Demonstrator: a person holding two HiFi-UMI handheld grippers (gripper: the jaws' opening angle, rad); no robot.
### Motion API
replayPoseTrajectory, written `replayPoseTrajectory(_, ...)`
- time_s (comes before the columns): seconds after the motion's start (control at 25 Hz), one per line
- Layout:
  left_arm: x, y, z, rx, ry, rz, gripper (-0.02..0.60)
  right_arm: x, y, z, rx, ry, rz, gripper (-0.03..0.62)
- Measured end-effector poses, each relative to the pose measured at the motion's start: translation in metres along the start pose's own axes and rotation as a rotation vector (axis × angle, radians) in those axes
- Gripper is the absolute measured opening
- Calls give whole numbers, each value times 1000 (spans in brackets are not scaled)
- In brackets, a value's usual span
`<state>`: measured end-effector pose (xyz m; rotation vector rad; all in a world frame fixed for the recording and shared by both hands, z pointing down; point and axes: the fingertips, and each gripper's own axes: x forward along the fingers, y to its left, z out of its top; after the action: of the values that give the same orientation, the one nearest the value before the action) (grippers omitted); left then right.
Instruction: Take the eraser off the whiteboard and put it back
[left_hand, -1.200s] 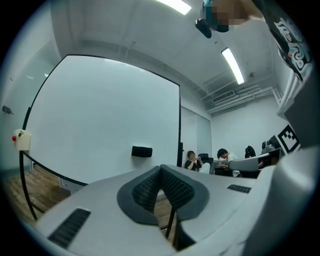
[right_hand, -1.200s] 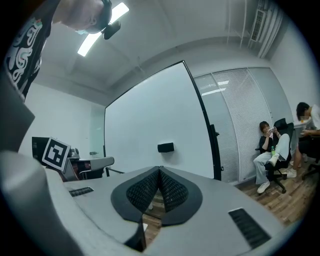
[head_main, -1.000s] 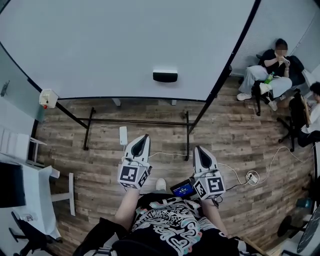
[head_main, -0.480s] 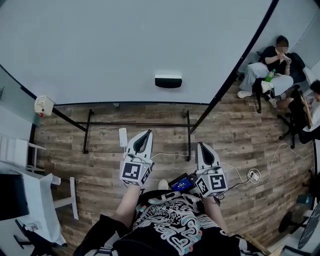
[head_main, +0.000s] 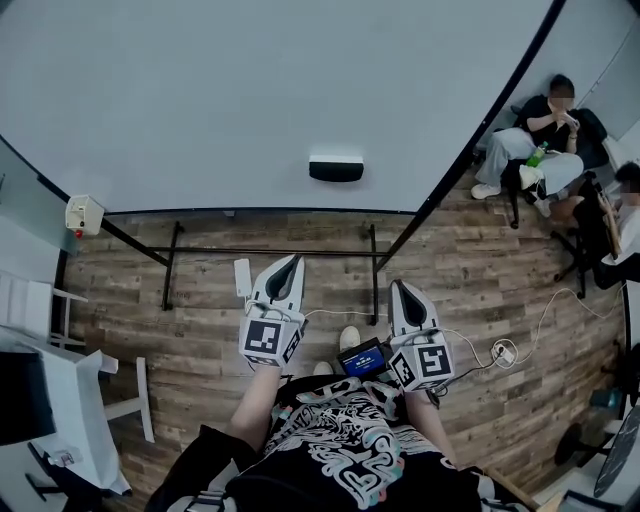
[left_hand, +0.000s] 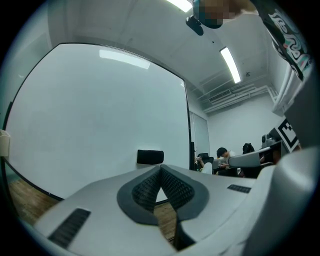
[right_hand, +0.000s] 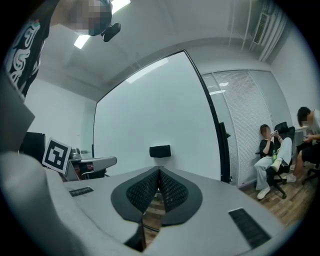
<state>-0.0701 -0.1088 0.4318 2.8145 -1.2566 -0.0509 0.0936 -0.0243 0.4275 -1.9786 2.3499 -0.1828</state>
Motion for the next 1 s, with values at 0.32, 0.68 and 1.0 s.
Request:
replayPoseTrajectory(0.32, 16, 12, 5, 2, -15, 54, 21, 18, -12, 3, 10, 0, 9, 26)
replayPoseTrajectory(0.68, 40, 21, 8, 21, -18, 75, 22, 49, -22, 5, 15, 3, 53, 26)
replayPoseTrajectory(1.0, 58, 31, 8, 34, -20, 109, 23, 71, -37, 8, 21, -10, 79, 26)
